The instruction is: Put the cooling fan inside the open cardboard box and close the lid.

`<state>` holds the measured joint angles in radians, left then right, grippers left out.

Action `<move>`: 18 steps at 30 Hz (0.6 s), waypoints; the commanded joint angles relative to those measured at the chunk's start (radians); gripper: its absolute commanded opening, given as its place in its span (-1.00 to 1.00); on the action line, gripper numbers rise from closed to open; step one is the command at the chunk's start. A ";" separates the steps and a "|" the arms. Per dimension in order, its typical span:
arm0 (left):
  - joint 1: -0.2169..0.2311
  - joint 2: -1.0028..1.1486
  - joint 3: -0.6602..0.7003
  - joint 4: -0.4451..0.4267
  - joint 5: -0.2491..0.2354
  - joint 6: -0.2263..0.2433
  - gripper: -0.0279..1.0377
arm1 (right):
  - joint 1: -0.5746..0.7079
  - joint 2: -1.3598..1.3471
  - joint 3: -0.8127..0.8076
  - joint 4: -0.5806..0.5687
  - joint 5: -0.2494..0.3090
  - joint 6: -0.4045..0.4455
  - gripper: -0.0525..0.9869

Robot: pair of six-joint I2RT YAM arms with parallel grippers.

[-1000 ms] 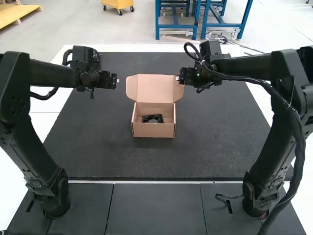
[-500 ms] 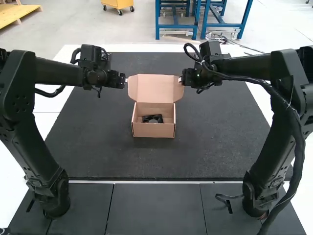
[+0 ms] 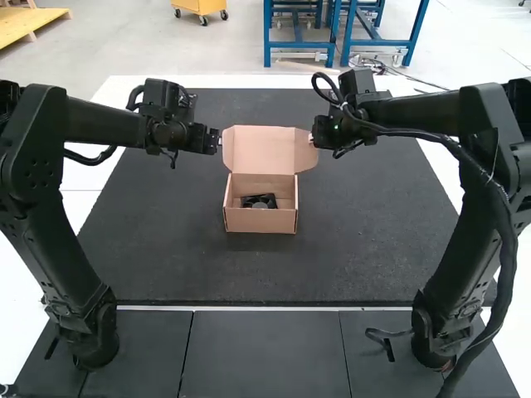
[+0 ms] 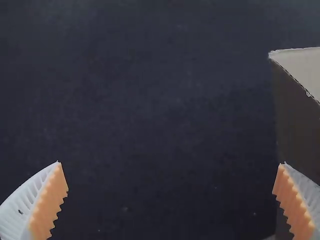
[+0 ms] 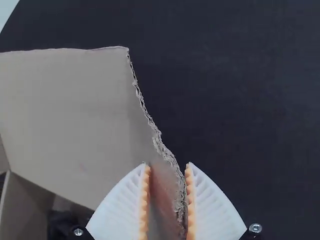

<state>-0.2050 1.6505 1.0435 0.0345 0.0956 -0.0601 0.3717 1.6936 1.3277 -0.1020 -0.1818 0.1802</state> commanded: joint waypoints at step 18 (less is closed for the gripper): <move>-0.017 -0.006 0.047 0.005 0.007 0.008 0.87 | 0.030 -0.018 0.107 -0.107 -0.058 0.028 -0.61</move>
<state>-0.2161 1.6505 1.0451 0.0349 0.0982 -0.0601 0.3790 1.6936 1.4113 -0.2043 -0.2214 0.1955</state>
